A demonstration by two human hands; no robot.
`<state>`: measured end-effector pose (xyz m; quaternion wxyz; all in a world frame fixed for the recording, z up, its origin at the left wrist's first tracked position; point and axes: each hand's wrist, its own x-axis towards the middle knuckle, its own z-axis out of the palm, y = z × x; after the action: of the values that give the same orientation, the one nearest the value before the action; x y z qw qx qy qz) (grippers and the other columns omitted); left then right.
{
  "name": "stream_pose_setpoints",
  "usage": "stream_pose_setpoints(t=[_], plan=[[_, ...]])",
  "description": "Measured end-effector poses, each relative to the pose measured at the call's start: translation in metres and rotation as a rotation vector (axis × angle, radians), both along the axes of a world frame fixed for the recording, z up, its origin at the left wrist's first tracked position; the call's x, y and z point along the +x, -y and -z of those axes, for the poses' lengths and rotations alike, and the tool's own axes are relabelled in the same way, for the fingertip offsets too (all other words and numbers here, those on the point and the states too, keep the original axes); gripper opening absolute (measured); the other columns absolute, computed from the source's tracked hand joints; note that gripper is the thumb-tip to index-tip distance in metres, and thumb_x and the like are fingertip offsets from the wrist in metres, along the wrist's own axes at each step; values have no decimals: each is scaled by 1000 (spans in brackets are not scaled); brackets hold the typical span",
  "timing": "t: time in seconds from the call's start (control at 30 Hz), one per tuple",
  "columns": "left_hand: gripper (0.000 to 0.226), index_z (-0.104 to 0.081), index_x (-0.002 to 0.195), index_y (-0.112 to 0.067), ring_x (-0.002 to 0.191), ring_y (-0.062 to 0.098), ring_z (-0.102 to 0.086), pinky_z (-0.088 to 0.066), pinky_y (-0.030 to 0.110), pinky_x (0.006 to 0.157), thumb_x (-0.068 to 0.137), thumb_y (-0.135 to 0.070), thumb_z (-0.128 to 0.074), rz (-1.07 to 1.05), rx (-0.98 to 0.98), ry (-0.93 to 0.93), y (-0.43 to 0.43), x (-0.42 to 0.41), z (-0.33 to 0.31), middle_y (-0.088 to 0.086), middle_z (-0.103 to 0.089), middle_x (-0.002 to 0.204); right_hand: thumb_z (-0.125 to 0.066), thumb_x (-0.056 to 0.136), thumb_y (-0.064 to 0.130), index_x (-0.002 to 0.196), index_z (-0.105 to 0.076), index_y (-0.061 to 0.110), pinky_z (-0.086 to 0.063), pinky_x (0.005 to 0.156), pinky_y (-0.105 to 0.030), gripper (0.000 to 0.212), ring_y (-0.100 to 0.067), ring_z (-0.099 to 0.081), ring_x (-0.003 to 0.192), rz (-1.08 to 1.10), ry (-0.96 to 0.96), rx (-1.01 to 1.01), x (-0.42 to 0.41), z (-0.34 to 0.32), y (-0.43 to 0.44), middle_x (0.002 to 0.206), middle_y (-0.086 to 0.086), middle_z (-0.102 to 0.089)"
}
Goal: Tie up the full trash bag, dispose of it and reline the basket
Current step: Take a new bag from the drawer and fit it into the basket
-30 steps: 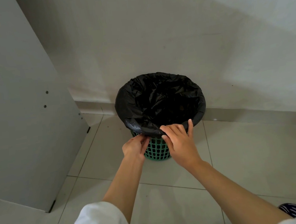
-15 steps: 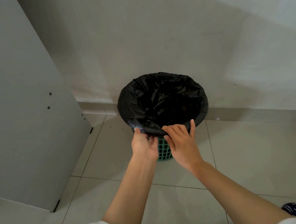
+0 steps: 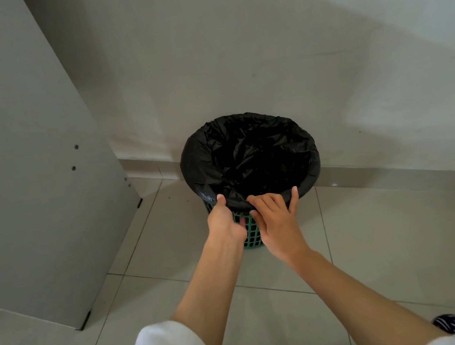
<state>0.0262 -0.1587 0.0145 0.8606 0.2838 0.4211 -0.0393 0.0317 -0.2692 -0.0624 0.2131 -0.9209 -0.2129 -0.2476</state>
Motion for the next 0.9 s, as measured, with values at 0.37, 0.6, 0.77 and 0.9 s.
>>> stream_pose_setpoints(t=[0.37, 0.6, 0.77, 0.9], plan=[[37, -57, 117, -4, 120, 17, -52, -39, 27, 90, 94, -32, -53, 106, 82, 92, -6, -10, 17, 5, -61, 120, -38, 95, 28, 115, -59, 18, 1, 113, -52, 30, -11, -47, 104, -9, -20, 17, -1, 0, 2, 100, 7, -63], [28, -61, 105, 2, 88, 19, -65, -50, 27, 87, 91, -21, -61, 140, 154, 123, -1, -11, 22, 14, -67, 96, -36, 95, 27, 116, -58, 17, 12, 114, -46, 32, -13, -43, 112, -65, -70, -5, 2, -4, 22, 106, 4, -61], [44, -62, 102, -1, 87, 20, -66, -55, 28, 75, 78, -36, -74, 196, 440, 38, -16, -17, 34, 11, -68, 94, -39, 87, 37, 112, -56, 13, 14, 115, -47, 38, -18, -42, 122, -34, -144, 1, 2, -17, 28, 112, 3, -57], [46, -59, 118, -10, 99, 17, -61, -48, 31, 84, 87, -43, -61, 202, 415, 129, -33, 0, 33, 5, -66, 111, -47, 92, 34, 124, -57, 12, -9, 115, -55, 40, -20, -49, 121, -22, 49, -106, -2, -19, -3, 120, -1, -61]])
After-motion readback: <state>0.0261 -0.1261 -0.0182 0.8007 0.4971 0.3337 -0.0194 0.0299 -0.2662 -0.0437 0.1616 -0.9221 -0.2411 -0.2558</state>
